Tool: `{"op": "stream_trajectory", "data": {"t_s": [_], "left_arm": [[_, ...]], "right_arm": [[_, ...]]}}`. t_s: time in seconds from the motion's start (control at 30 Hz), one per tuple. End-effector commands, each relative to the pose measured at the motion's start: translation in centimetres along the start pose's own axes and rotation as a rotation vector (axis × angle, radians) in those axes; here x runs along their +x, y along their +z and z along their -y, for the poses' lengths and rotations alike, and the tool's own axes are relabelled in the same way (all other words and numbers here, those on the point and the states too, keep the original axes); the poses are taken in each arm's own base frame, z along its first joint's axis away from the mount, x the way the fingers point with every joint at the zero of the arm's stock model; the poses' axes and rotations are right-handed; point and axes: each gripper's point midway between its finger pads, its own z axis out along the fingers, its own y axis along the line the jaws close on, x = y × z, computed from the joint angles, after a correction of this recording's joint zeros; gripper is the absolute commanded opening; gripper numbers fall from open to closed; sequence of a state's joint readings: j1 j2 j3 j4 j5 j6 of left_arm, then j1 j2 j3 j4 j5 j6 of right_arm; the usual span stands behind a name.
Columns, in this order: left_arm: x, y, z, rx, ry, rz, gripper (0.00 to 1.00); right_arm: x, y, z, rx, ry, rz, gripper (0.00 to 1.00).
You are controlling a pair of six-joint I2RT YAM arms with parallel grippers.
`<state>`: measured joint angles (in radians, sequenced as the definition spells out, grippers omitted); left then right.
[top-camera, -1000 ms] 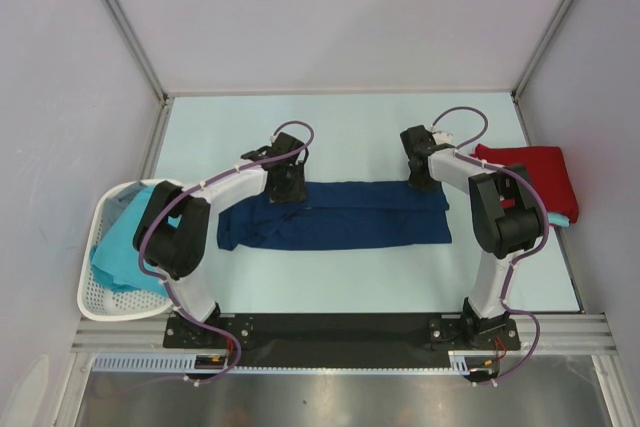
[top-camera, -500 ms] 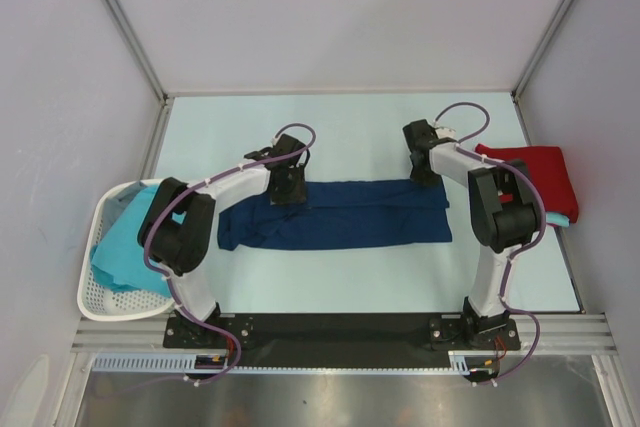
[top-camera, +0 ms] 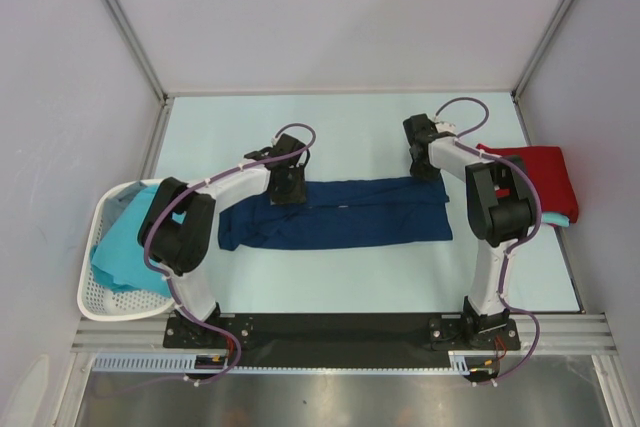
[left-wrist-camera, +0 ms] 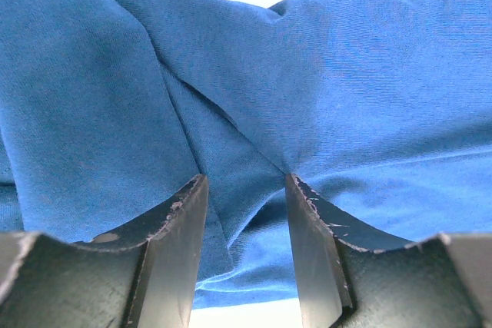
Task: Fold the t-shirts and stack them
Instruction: Fold the other side of the tshirt into a rectangle
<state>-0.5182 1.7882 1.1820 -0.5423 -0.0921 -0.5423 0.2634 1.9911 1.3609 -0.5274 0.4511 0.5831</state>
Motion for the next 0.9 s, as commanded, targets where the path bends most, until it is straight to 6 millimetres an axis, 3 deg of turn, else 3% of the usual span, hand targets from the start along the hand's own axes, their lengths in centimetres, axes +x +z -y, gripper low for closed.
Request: {"op": "stream_trajectory", "data": {"t_s": [0.0, 0.5, 0.87], "left_arm": [[-1.0, -0.5, 1.1, 0.022, -0.005, 0.021, 0.50], [-0.9, -0.7, 0.9, 0.017, -0.005, 0.021, 0.50], [-0.7, -0.6, 0.8, 0.013, 0.001, 0.016, 0.50]], "right_arm": [[-0.9, 0.6, -0.3, 0.004, 0.017, 0.016, 0.00], [-3.3, 0.5, -1.2, -0.022, 0.040, 0.056, 0.00], [-3.9, 0.6, -2.0, -0.037, 0.038, 0.063, 0.00]]}}
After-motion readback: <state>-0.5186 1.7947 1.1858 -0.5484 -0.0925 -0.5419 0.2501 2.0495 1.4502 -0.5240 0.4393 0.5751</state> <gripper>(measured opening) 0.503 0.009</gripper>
